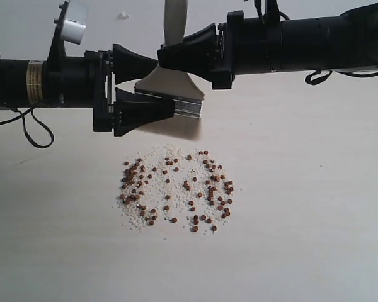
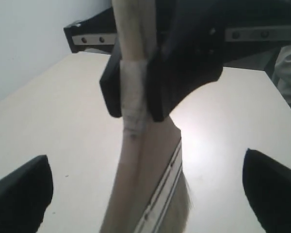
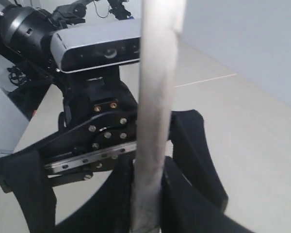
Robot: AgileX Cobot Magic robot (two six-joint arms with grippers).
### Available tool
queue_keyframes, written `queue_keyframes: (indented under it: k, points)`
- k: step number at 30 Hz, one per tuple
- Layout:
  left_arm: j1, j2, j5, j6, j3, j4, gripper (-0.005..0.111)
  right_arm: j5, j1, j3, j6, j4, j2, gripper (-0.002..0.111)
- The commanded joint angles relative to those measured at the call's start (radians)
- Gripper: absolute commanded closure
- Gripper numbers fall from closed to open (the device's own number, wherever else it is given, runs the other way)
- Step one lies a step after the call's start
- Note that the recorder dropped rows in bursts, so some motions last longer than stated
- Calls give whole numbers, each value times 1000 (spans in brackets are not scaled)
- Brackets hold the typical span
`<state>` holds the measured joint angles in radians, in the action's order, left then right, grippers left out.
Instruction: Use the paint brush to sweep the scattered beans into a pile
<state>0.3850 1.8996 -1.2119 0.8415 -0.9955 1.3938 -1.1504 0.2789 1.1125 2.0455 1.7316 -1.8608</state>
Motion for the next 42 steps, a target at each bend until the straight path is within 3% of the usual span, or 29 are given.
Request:
queue_keyframes:
  k: [1,6,8,10,13,14,19,25,29,30,31,32,36,39,42]
  points:
    - [-47,-6,-9,11,-7,25,2,171,1,2,-14,13,52,108]
    - [-113,-22,-9,152,-7,142,3,486,1,0,-59,-43,154,108]
    - [-134,-28,-9,198,-7,166,14,576,1,0,-120,-87,188,108]
    - [-153,-29,-9,250,-7,175,39,662,1,0,-232,-150,225,108]
    - [-179,-32,-9,362,-7,180,94,743,1,0,-442,-330,285,108]
    - [-187,-34,-9,367,-7,191,106,752,1,0,-506,-401,305,108]
    - [-200,-103,2,358,31,175,107,760,1,0,-716,-585,383,108]
    - [-200,-353,416,324,225,-55,107,765,1,0,-922,-760,421,108]
    - [-200,-565,621,136,391,-367,107,767,1,-25,-957,-798,421,108]
    - [-200,-684,652,-47,493,-591,107,792,1,-52,-957,-796,421,108]
    - [-200,-734,652,-119,546,-675,107,802,1,-63,-957,-796,421,108]
    - [-198,-861,652,-281,644,-858,107,814,1,-87,-959,-796,421,108]
    - [-198,-1183,654,-544,849,-1170,107,810,1,-108,-960,-770,421,108]
    - [-198,-1384,710,-634,932,-1285,107,787,1,-110,-960,-762,421,108]
    - [-198,-1555,877,-636,942,-1289,107,762,1,-110,-960,-762,421,108]
